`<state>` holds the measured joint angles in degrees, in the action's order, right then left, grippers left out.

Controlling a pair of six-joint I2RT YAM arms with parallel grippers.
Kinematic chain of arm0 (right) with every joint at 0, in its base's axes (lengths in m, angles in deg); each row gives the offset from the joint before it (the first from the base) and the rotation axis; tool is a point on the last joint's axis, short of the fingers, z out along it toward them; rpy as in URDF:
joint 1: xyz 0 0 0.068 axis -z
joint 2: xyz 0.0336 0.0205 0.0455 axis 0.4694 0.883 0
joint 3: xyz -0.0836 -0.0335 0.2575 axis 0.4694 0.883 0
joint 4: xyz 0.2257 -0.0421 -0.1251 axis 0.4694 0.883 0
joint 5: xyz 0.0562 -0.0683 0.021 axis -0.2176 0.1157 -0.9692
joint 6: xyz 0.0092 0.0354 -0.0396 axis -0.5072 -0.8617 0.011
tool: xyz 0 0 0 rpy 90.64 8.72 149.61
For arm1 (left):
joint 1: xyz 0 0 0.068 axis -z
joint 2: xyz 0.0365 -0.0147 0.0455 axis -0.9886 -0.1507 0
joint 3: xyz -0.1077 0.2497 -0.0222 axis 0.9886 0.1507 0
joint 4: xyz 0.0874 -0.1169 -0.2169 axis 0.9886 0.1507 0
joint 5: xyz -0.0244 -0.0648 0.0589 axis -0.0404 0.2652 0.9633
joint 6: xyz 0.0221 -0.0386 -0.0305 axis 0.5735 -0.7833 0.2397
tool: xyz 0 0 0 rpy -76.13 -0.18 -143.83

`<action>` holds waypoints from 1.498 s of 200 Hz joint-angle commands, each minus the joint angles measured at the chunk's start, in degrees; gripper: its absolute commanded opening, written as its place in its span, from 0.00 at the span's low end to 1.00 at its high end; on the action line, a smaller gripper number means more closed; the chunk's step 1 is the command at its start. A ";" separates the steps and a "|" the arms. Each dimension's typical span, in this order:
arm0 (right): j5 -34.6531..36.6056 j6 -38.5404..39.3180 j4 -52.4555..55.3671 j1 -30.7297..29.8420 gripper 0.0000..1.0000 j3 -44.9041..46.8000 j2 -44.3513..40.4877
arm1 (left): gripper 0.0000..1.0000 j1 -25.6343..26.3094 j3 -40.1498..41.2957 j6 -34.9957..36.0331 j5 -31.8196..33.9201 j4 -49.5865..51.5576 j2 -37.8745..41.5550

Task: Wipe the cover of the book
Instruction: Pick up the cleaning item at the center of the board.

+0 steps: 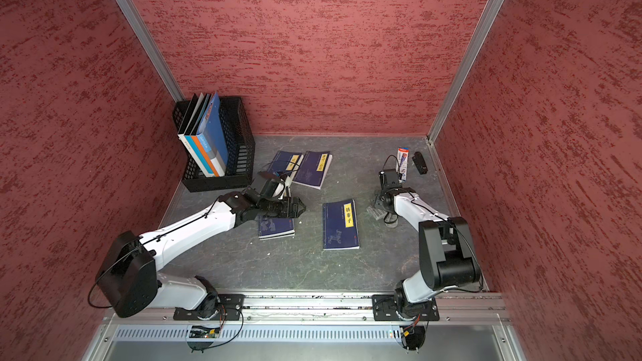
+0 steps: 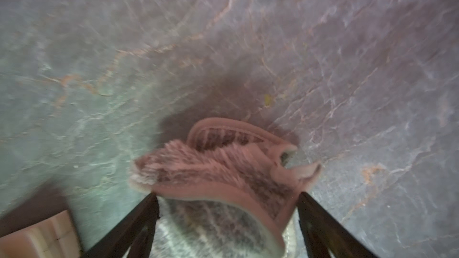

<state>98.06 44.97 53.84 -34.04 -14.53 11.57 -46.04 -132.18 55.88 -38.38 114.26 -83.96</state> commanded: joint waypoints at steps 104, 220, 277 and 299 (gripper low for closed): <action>-5.34 0.34 -6.71 1.13 0.49 1.72 5.33 | 0.90 -5.66 3.13 2.64 -3.01 1.86 3.63; -6.63 -0.60 5.27 -8.57 0.20 -6.78 -10.09 | 0.91 -11.50 1.45 6.42 -5.94 2.88 1.85; -10.12 -3.90 3.02 -19.64 0.20 -7.42 -8.17 | 0.91 -12.89 -1.22 7.19 -7.50 2.81 -0.91; -10.83 -5.02 0.08 -20.56 0.20 -4.65 -6.38 | 0.92 -12.96 -1.44 7.23 -7.69 2.85 -1.11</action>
<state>88.99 42.12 56.16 -53.84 -22.23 3.24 -58.66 -132.02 61.91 -44.87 117.27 -84.68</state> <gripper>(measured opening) 0.201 0.915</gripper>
